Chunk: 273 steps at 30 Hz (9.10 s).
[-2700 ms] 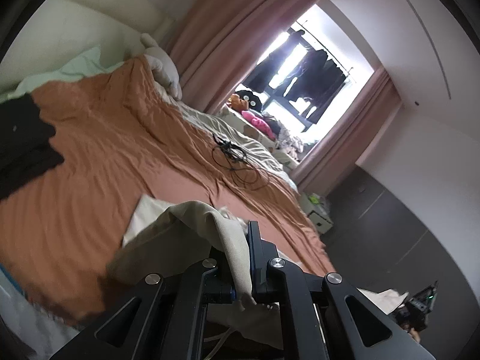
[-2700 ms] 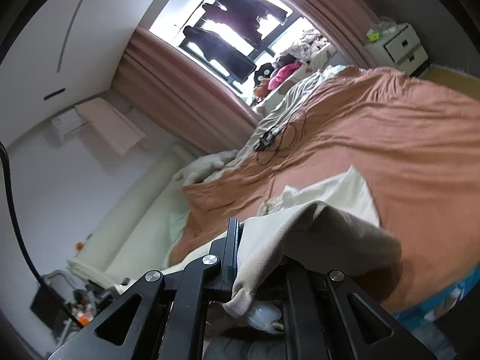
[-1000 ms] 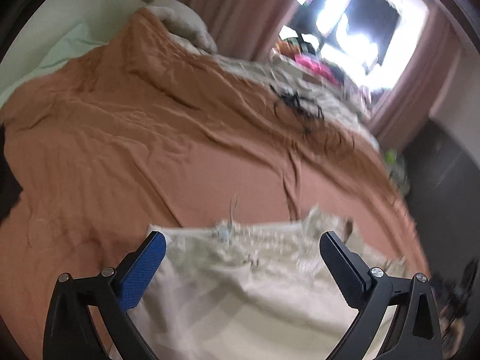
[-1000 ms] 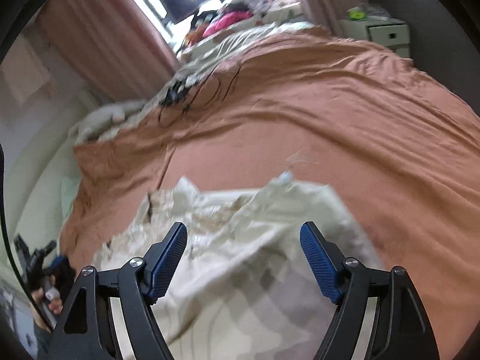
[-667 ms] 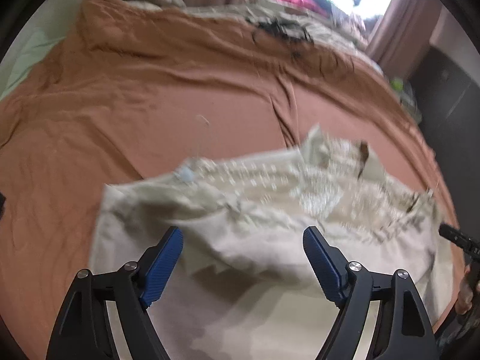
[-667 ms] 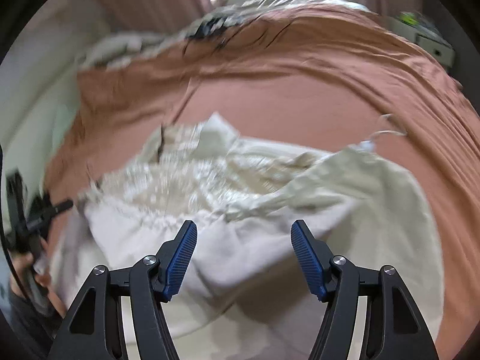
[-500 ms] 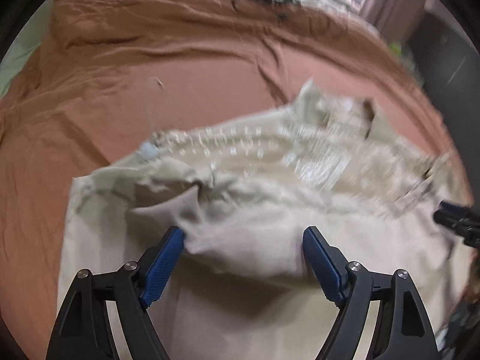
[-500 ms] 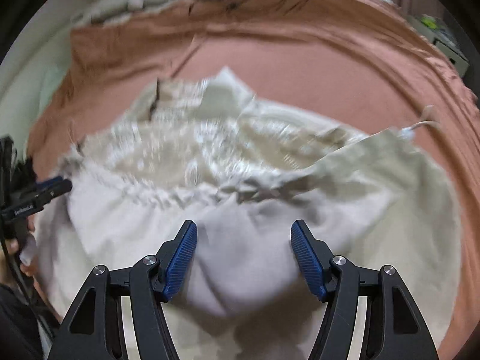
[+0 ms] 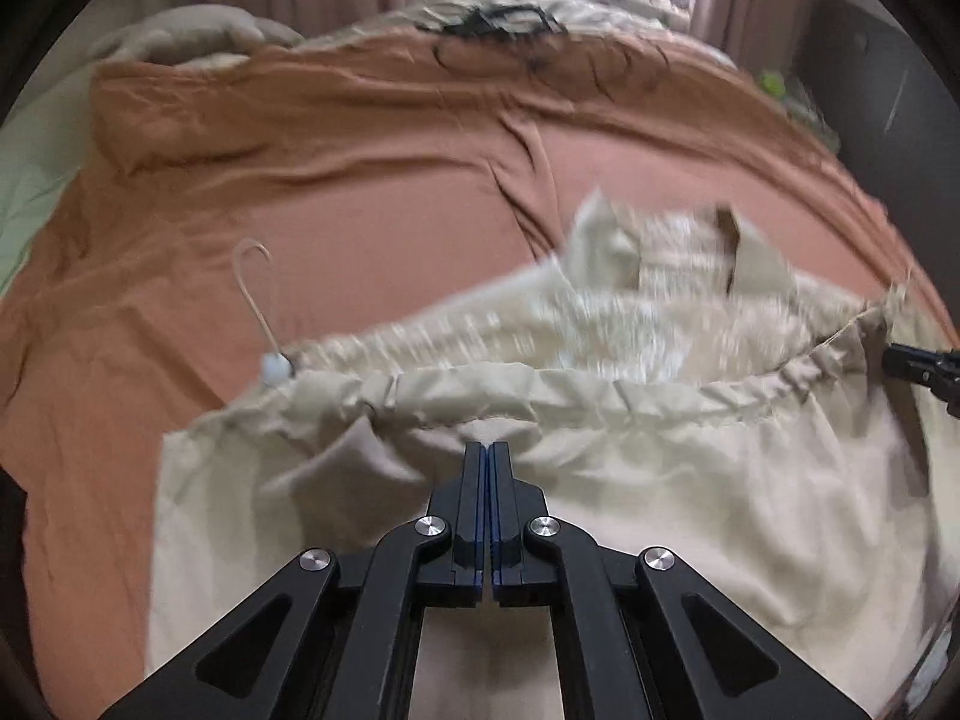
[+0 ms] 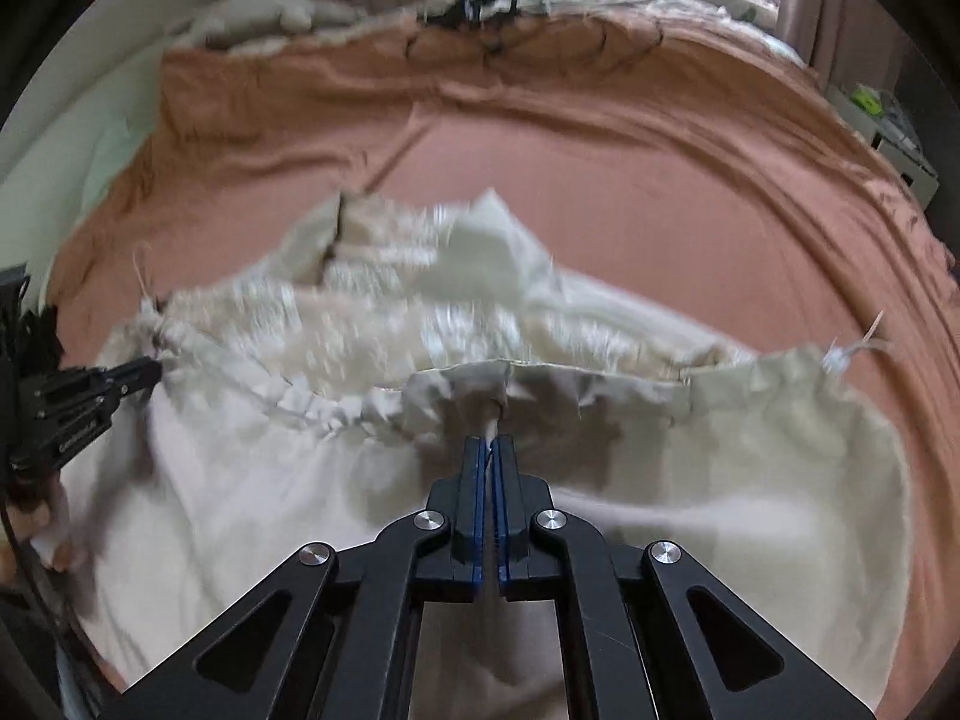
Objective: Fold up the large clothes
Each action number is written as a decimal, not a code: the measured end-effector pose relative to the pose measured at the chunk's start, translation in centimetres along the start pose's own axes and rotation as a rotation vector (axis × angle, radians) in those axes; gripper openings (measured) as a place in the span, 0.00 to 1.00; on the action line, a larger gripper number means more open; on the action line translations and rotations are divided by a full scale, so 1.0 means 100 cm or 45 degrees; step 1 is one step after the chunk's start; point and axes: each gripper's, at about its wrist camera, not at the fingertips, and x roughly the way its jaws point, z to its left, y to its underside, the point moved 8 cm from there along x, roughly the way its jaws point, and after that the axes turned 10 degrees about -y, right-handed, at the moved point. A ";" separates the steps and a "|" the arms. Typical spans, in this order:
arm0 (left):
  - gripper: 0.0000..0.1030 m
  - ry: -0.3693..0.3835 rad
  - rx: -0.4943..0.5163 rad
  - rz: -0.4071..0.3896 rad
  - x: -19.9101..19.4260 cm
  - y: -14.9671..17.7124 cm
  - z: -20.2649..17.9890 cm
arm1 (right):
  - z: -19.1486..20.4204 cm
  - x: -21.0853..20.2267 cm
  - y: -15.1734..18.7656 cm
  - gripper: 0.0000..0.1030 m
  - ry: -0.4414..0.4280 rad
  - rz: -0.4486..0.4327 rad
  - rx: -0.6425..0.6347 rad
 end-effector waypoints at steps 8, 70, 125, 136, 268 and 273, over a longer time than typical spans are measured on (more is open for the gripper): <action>0.00 -0.036 -0.043 0.015 0.017 -0.008 0.012 | -0.006 0.030 -0.007 0.03 0.002 0.014 0.102; 0.75 0.256 -0.866 -0.012 -0.147 0.230 0.197 | 0.140 -0.073 0.188 0.40 -0.152 0.122 0.223; 0.40 0.152 -1.185 0.199 -0.054 0.214 0.171 | 0.063 0.100 -0.013 0.06 0.065 0.117 0.075; 0.18 0.225 -1.240 0.212 -0.065 0.207 0.174 | 0.089 0.020 0.047 0.13 -0.147 0.129 0.100; 0.61 0.466 -0.283 0.281 -0.087 0.121 -0.177 | -0.184 -0.123 0.224 0.57 -0.264 -0.160 0.715; 0.60 0.498 -0.290 0.291 -0.090 0.127 -0.180 | -0.179 -0.108 0.227 0.45 -0.397 -0.147 0.753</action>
